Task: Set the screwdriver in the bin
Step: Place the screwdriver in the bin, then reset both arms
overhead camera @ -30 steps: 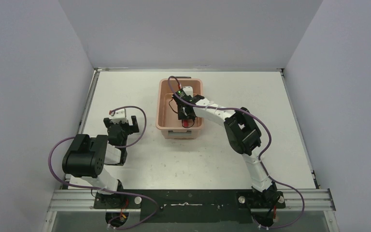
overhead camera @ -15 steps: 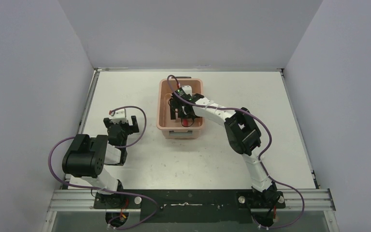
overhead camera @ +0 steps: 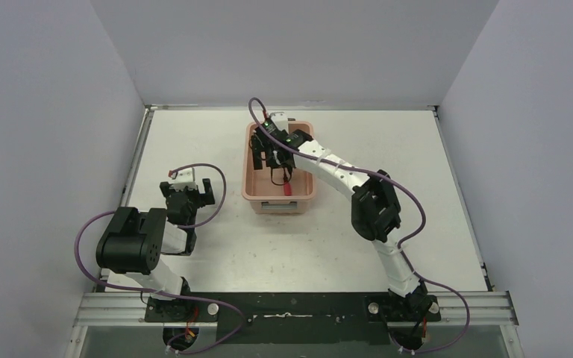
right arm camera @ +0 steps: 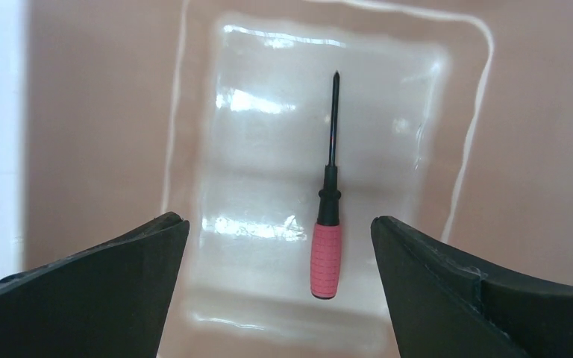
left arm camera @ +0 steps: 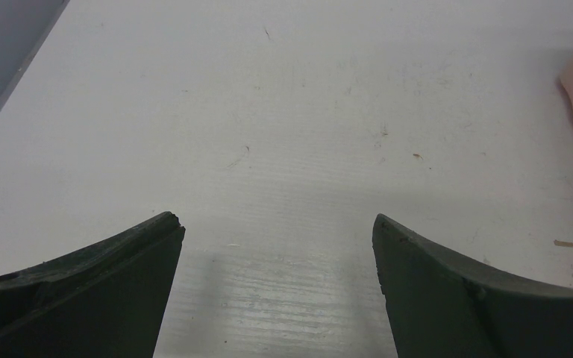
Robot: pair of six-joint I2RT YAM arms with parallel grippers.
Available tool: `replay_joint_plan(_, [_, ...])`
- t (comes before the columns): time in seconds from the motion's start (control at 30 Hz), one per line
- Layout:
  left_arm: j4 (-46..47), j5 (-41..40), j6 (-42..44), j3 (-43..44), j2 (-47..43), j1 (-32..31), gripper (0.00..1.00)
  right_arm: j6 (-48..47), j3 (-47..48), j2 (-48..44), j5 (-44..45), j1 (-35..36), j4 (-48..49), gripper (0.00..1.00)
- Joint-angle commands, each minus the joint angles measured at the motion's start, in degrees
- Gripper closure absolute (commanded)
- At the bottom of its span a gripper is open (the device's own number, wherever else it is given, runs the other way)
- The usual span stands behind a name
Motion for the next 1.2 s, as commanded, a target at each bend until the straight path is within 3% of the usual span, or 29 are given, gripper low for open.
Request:
replay_joint_plan(0.0, [1.4,0.0,0.5,1.3,-0.2,-0.1,0.03,-2.1,8.1,-3.8,4.3,0.5,-5.2,0.0])
replay_joint_plan(0.23, [1.4,0.0,0.4,1.3,-0.3,-0.1,0.03,-5.6,19.5,-5.6,5.3,0.6,-9.3,0.0])
replay_joint_plan(0.4, [1.4,0.0,0.4,1.3,-0.2,-0.1,0.03,-7.4,22.4,-9.0,5.5,0.6,-8.9,0.0])
replay_joint_plan(0.73, [1.4,0.0,0.4,1.3,-0.2,-0.1,0.03,-14.3,22.5,-14.1,5.8,-0.3,-7.4,0.0])
replay_joint_plan(1.17, [1.4,0.0,0.4,1.3,-0.2,-0.1,0.03,-24.2,9.7,-25.9,2.5,-15.2,-5.6,0.0])
